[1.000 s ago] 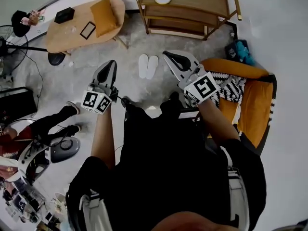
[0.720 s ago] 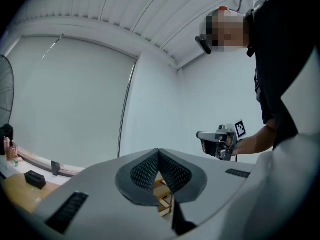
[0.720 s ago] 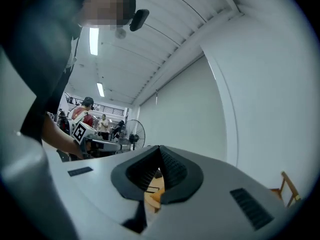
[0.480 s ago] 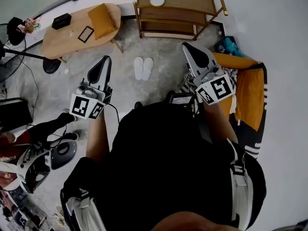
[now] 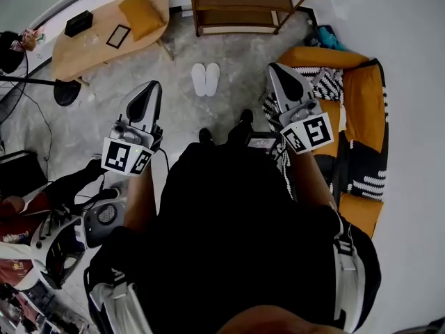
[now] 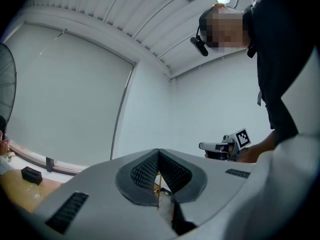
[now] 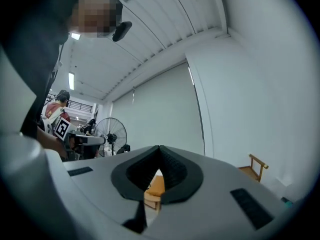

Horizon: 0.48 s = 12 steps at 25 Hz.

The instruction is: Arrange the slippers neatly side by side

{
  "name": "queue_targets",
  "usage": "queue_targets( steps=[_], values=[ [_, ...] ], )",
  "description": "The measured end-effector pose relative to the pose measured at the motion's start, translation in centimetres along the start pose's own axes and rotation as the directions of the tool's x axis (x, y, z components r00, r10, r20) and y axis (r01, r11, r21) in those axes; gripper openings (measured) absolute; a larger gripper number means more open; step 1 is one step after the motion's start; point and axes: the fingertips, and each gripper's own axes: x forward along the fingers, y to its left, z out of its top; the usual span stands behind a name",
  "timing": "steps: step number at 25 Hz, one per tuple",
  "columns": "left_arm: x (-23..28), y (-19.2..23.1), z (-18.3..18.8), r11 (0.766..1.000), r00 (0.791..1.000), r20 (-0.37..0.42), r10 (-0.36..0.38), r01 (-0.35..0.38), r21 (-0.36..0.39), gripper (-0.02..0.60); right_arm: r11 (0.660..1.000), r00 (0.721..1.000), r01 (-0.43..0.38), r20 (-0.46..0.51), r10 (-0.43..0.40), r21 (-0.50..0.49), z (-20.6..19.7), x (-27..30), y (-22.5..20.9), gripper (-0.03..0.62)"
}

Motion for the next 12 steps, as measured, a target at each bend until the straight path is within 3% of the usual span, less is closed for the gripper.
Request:
queue_targets(
  steps=[5, 12],
  values=[
    [-0.8, -3.5, -0.9, 0.999, 0.999, -0.018, -0.028, 0.028, -0.023, 0.014, 1.0, 1.0, 0.002, -0.029, -0.001, 0.03, -0.7, -3.5, 1.5, 0.031],
    [-1.2, -7.5, -1.1, 1.0, 0.999, -0.035, -0.011, 0.012, 0.01, 0.014, 0.996, 0.997, -0.076, 0.014, 0.075, 0.051, -0.5, -5.8, 1.5, 0.031]
  ],
)
